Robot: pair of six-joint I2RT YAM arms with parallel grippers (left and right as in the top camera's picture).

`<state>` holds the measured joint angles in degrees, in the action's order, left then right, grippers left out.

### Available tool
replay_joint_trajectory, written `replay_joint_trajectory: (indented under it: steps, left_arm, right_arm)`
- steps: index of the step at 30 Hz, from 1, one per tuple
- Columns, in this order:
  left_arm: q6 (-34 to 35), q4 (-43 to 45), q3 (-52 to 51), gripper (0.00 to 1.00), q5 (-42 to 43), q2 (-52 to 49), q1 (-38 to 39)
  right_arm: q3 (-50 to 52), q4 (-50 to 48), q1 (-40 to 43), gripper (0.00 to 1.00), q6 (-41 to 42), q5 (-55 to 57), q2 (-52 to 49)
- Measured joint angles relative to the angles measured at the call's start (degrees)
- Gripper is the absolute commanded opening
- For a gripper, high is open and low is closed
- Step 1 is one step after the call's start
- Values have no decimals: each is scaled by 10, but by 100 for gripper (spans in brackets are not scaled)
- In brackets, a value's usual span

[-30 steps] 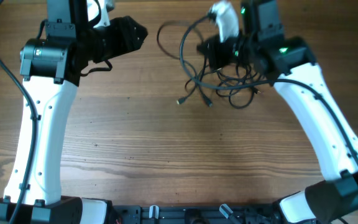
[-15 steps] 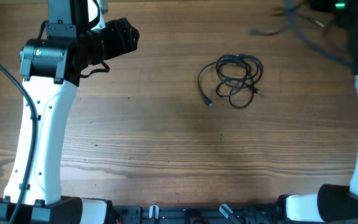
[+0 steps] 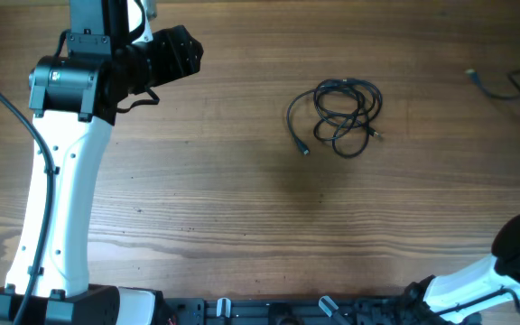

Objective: Untangle cables

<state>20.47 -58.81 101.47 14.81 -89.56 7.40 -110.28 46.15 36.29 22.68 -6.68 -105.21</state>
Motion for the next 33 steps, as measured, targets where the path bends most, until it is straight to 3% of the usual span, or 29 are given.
replay_joint_trajectory:
  steps: [6,7,8,9,10,11,23,33]
  left_arm:
    - [0,0,0,73,0,0,0]
    - [0,0,0,73,0,0,0]
    - [0,0,0,73,0,0,0]
    - [0,0,0,73,0,0,0]
    - [0,0,0,73,0,0,0]
    - [0,0,0,73,0,0,0]
    - [0,-2,0,77,0,-13,0]
    - [0,-2,0,78,0,-13,4]
  right_arm:
    - [0,0,56,4,45,56,-23]
    - [0,1,57,9,50,68,-28]
    - [0,1,57,36,55,82,-35]
    - [0,2,57,54,60,89,-40]
    - [0,1,57,85,65,98,-49]
    - [0,2,57,100,67,103,-57]
    - [0,41,54,100,66,48,-89]
    - [0,97,-73,100,-88,-129,-14]
